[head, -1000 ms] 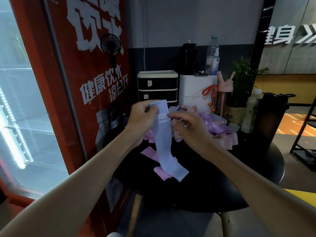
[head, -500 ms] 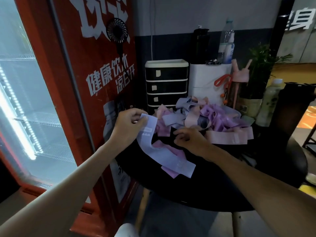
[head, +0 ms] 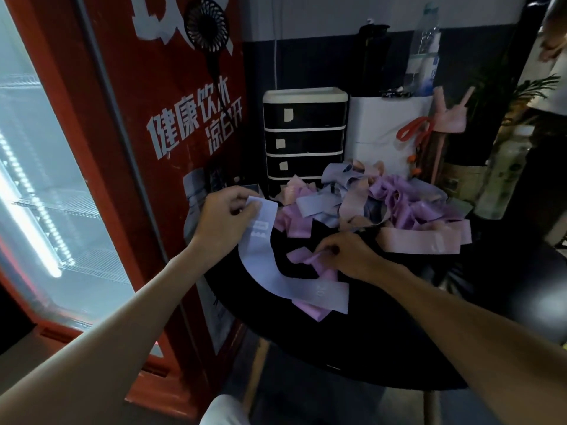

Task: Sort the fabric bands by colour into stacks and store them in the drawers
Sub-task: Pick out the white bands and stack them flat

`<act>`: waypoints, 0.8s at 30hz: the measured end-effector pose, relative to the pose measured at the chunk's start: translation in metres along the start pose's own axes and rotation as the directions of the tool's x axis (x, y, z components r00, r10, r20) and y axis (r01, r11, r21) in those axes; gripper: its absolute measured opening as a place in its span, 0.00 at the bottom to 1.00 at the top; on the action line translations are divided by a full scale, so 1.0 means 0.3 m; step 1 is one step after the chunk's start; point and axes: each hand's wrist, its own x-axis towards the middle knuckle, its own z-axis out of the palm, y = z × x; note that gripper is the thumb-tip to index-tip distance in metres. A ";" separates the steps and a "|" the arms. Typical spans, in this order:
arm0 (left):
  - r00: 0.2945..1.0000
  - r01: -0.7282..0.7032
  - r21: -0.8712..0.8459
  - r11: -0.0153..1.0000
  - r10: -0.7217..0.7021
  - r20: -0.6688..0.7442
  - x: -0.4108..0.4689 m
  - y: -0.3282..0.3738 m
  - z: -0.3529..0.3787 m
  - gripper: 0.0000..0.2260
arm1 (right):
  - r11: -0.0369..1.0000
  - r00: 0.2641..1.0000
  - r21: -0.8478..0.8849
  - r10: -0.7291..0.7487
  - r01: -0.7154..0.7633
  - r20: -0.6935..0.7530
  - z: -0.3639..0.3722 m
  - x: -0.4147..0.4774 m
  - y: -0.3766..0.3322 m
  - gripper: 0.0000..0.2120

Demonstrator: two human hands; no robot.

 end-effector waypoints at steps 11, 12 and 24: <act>0.998 -0.054 -0.166 0.985 0.059 0.022 0.035 0.136 0.080 0.05 | 0.977 0.913 -0.024 0.191 -0.213 -0.362 -0.241 -0.029 0.019 0.16; 0.997 -0.062 -0.177 0.982 0.069 0.037 0.036 0.152 0.091 0.05 | 0.984 0.920 0.026 0.174 -0.176 -0.351 -0.247 -0.041 -0.006 0.15; 0.993 0.028 -0.260 0.965 0.004 0.121 -0.004 0.298 0.179 0.12 | 0.933 0.938 0.352 0.058 0.071 -0.343 -0.333 -0.157 -0.327 0.03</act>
